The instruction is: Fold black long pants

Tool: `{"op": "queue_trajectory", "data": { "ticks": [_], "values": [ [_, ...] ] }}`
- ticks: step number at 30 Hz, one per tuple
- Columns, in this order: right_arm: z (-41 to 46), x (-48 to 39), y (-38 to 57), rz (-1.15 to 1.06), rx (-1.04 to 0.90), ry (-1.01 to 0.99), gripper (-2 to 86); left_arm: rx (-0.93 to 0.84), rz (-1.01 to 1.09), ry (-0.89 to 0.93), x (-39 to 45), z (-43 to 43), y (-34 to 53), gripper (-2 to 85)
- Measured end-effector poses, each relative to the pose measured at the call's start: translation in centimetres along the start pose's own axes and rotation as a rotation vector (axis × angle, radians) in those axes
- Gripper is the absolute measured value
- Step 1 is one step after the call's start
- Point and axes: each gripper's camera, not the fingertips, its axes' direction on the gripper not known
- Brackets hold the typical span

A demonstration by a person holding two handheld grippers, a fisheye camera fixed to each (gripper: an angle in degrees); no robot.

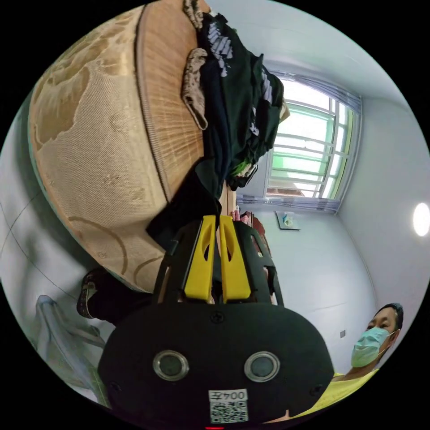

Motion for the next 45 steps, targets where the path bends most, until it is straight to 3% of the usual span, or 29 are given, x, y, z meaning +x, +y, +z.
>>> {"op": "queue_trajectory", "data": {
  "ticks": [10, 16, 25, 45],
  "values": [
    [1.1, 2.6, 3.0, 0.039, -0.070, 0.116, 0.5, -0.008, -0.073, -0.048, -5.6, -1.9, 0.4, 2.8],
    [0.2, 3.4, 4.8, 0.069, -0.071, 0.095, 3.7, 0.018, -0.077, -0.042, -5.8, -4.6, 0.5, 5.6],
    [-2.9, 2.5, 9.9, 0.044, -0.033, -0.116, 6.4, 0.040, -0.113, 0.023, -7.3, -4.9, 1.8, 10.8],
    [-2.8, -1.6, 16.4, -0.072, -0.169, -0.072, 5.0, 0.054, -0.073, 0.005, -4.5, -3.0, 0.6, 11.4]
  ]
}}
